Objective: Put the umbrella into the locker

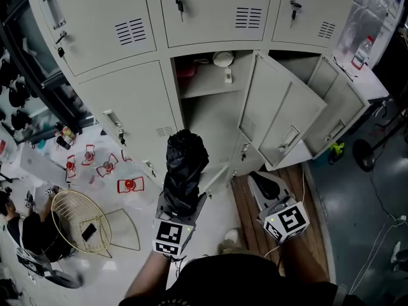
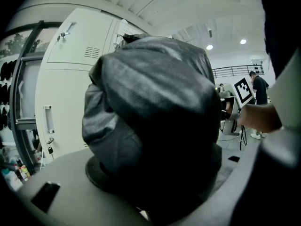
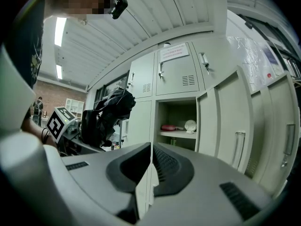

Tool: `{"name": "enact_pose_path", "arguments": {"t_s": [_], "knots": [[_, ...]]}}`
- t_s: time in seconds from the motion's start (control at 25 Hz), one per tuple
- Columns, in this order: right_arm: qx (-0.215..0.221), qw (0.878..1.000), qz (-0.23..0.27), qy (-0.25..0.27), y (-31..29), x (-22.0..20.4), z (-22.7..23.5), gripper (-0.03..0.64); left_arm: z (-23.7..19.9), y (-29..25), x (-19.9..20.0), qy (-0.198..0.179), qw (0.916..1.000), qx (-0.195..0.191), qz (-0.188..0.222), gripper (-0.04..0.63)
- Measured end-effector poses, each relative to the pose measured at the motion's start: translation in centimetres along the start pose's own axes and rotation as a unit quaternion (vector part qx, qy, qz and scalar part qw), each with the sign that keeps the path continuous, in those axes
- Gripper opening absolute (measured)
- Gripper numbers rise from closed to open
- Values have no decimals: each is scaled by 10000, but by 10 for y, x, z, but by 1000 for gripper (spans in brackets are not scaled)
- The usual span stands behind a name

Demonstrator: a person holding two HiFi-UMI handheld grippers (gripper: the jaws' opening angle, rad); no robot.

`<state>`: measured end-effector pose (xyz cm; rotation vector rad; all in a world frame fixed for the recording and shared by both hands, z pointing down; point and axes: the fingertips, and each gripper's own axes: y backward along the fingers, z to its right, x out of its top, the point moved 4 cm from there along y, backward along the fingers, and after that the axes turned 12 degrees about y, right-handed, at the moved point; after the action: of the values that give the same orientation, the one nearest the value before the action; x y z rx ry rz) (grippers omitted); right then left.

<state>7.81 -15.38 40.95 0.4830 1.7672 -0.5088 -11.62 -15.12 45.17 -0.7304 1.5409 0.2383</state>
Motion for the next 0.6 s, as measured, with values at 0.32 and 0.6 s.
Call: {"name": "enact_pose_path", "arguments": {"t_s": [0.32,0.6], "knots": [[56,10000,-46,27,-12,-5,21,32,0,-27,4,18,9999,-45,-101,291],[92,10000,11,-6,-22,-7,40,32,0,-48,7,88,9998,-29,-160,291]]}}
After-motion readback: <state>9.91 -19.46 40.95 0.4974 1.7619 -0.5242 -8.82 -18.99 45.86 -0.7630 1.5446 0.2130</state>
